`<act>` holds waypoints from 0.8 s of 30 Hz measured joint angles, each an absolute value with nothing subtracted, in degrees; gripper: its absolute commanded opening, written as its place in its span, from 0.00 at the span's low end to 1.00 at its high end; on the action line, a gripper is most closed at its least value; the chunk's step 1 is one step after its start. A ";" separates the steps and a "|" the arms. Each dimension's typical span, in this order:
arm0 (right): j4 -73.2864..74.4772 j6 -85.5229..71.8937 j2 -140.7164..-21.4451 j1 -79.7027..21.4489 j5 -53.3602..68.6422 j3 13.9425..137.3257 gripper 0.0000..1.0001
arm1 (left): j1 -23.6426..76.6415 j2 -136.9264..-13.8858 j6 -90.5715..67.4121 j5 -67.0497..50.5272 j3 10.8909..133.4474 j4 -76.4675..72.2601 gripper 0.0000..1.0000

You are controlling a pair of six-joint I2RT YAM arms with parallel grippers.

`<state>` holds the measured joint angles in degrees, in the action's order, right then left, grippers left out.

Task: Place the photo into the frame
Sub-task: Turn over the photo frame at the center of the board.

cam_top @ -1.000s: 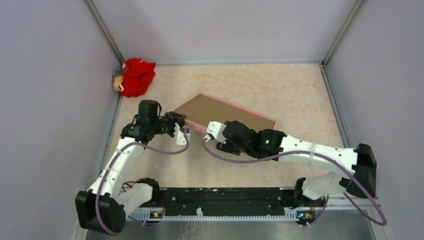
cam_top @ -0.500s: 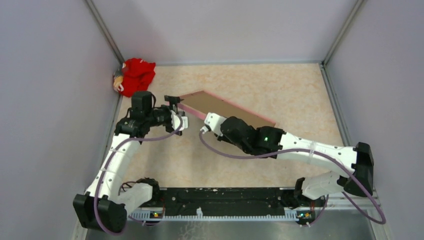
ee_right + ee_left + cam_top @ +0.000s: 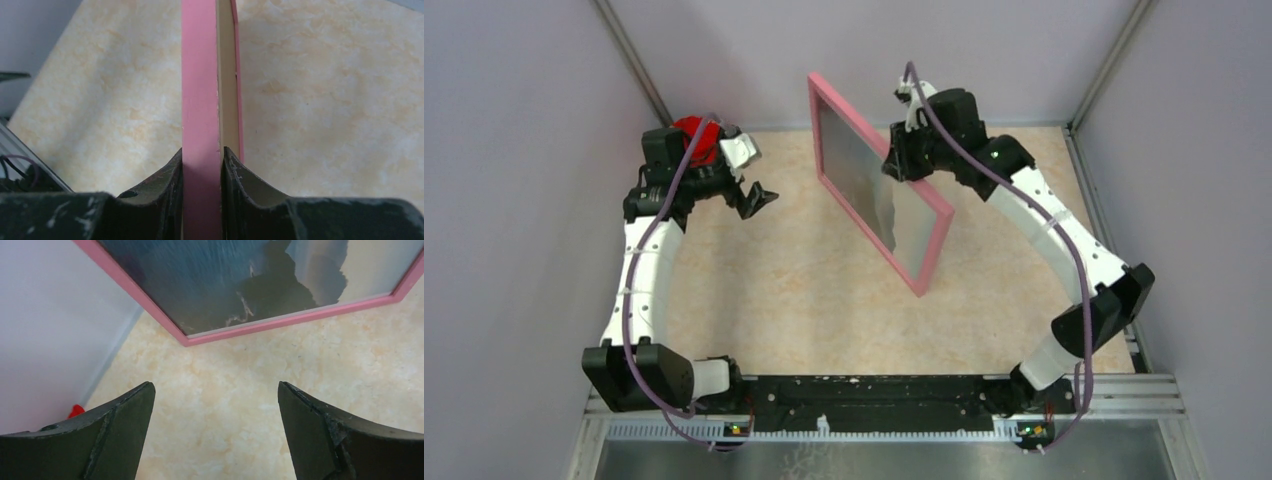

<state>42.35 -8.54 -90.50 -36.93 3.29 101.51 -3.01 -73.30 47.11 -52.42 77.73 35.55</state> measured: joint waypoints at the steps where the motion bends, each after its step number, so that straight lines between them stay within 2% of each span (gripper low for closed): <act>1: 41.89 -10.09 -91.50 -34.35 6.70 102.26 0.06 | -3.33 -73.47 45.82 -52.42 77.73 35.81 0.99; 6: 36.67 -17.58 -92.05 -23.68 17.52 98.02 0.08 | -4.01 -74.22 41.67 -51.33 77.54 36.97 0.99; 10: 27.29 -23.73 -87.68 -16.43 22.98 83.31 0.08 | -4.49 -74.22 40.84 -50.85 74.39 36.34 0.99; 15: 20.82 -30.11 -81.10 -14.85 26.76 63.72 0.08 | -4.80 -74.13 39.18 -49.21 66.94 34.09 0.99; 20: 9.13 -34.98 -71.99 -14.41 30.35 43.03 0.08 | -4.80 -74.98 37.01 -47.70 65.01 32.99 0.99; 24: 1.15 -37.45 -69.76 -14.09 30.76 34.48 0.16 | -4.91 -75.96 35.81 -46.81 64.05 31.94 0.99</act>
<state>1.15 -37.45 -69.76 -14.09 30.76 34.48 -4.91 -75.96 35.81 -46.81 64.05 31.94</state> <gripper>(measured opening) 0.277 0.987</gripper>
